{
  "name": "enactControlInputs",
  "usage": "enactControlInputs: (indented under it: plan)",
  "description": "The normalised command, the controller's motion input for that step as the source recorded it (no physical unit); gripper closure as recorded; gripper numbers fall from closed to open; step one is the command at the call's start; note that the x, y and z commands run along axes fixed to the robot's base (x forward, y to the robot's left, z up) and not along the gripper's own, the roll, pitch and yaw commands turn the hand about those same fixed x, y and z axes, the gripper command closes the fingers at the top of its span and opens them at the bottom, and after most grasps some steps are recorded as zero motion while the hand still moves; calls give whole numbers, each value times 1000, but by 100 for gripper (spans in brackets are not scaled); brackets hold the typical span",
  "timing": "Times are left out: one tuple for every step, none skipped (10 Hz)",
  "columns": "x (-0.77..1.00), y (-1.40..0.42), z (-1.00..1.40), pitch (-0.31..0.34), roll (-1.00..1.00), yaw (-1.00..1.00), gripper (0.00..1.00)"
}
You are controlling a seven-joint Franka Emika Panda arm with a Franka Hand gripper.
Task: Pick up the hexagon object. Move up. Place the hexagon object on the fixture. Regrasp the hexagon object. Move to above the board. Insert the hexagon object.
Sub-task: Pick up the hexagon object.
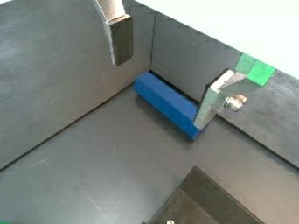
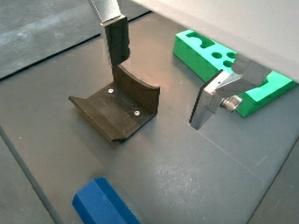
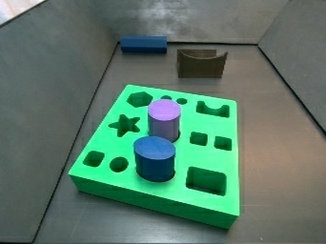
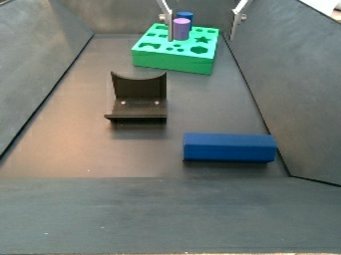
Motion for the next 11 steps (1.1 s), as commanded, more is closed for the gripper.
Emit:
enactControlInputs:
  plan:
    - [-320, 129, 0, -129, -33, -211, 0]
    - [-217, 294, -271, -60, 7, -666, 0]
    - [-186, 0, -469, 0, 33, -989, 0]
    - [-183, 0, -491, 0, 56, -1000, 0]
    - [-177, 0, -489, 0, 53, -1000, 0]
    - [-203, 6, -460, 0, 93, -966, 0]
    - [-254, 109, -466, 0, 136, -809, 0]
    - [-257, 320, -514, 1, 101, -626, 0]
    - [-197, 614, -377, 0, 41, -371, 0]
    - [-311, 931, -274, -29, 0, 0, 0]
    - [-303, 897, -266, -31, 0, -34, 0]
